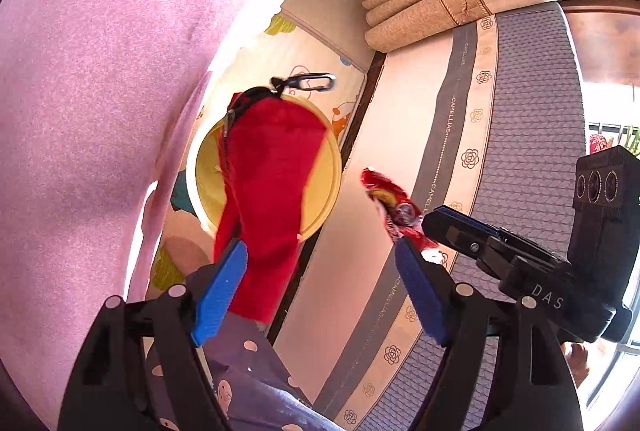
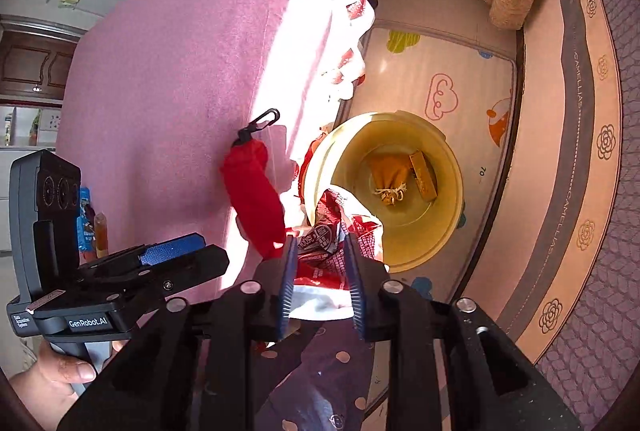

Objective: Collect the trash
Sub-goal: 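Move both tools back over the bed toward the remaining items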

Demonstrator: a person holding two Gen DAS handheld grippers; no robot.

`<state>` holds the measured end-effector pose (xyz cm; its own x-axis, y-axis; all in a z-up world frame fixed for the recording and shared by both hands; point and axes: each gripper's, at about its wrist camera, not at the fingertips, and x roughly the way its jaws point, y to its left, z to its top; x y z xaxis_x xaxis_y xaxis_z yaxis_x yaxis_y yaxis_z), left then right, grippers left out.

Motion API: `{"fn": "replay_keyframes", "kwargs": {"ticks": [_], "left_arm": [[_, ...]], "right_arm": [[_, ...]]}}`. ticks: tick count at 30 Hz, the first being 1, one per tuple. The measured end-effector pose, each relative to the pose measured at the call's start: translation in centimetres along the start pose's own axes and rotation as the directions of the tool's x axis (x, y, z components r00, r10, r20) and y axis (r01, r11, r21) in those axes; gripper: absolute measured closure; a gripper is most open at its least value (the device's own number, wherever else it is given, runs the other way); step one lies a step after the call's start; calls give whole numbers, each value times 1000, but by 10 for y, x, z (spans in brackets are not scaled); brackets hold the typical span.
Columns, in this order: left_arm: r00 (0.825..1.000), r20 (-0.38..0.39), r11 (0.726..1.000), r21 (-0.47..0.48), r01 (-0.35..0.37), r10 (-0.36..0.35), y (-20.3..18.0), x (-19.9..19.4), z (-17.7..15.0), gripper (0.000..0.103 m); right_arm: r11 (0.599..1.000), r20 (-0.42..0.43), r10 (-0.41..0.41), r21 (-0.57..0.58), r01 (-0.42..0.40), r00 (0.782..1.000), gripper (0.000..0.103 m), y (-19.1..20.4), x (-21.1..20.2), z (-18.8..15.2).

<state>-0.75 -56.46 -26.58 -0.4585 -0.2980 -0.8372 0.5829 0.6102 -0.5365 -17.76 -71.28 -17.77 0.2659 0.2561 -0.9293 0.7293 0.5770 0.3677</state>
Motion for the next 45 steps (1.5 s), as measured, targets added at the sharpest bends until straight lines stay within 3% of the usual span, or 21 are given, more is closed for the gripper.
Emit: {"fn": "replay_keyframes", "kwargs": {"ticks": [1,9,18,30,45], "left_arm": [[1000,-10,1000,-3,6,-6,-2,3,1,27],[1000,-8,1000,-4,-11,11,4,-4,-9,27],[998,65,996,-85,4,2,40,-48,-32,27],[973,229,966,-258,32,28,142,-142,-92,27],[903,404,837,-536,108,143,304,-246,-239,27]], "right_arm": [[1000,6,-8,1,8,1000,60,-2,-2,-1],[999,10,33,37,-33,999,60,-5,-2,-8],[996,-3,80,-35,-80,997,60,50,2,-1],[957,-98,122,-251,-143,988,60,197,32,-12],[823,-258,109,-518,-233,960,60,410,99,-92]]}}
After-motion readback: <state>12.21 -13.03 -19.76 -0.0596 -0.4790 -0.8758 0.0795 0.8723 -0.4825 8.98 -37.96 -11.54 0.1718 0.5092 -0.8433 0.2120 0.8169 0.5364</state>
